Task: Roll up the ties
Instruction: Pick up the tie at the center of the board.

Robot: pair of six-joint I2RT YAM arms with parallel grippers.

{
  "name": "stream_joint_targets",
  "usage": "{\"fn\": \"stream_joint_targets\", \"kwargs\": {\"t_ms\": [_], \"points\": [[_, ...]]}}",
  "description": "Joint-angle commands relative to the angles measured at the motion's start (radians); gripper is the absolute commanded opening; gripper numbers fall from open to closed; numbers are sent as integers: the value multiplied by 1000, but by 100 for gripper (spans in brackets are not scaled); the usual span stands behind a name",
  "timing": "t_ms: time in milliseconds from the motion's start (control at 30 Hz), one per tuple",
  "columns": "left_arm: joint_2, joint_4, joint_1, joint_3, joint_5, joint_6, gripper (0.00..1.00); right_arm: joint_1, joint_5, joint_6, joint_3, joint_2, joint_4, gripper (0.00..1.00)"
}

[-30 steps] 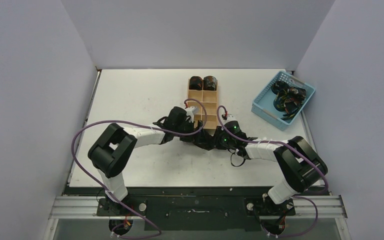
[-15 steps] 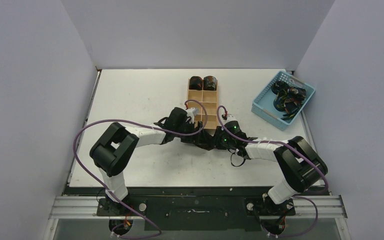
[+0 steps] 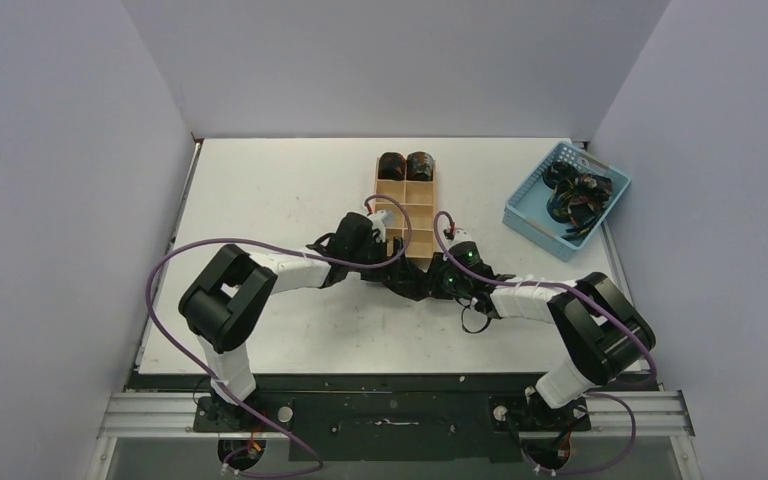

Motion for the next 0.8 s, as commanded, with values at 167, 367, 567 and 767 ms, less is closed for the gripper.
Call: {"fn": "stream_joint_targets", "kwargs": {"t_ms": [167, 367, 567, 767], "points": [[-6, 125, 3, 22, 42, -26, 51, 1, 0, -18, -14, -9, -37, 15], [-3, 165, 0, -10, 81, -34, 41, 6, 5, -15, -9, -21, -41, 15], [-12, 195, -7, -40, 96, -44, 11, 12, 12, -12, 8, -34, -65, 16], [-79, 235, -17, -97, 72, -91, 0, 12, 45, -19, 55, -134, -167, 40]]}}
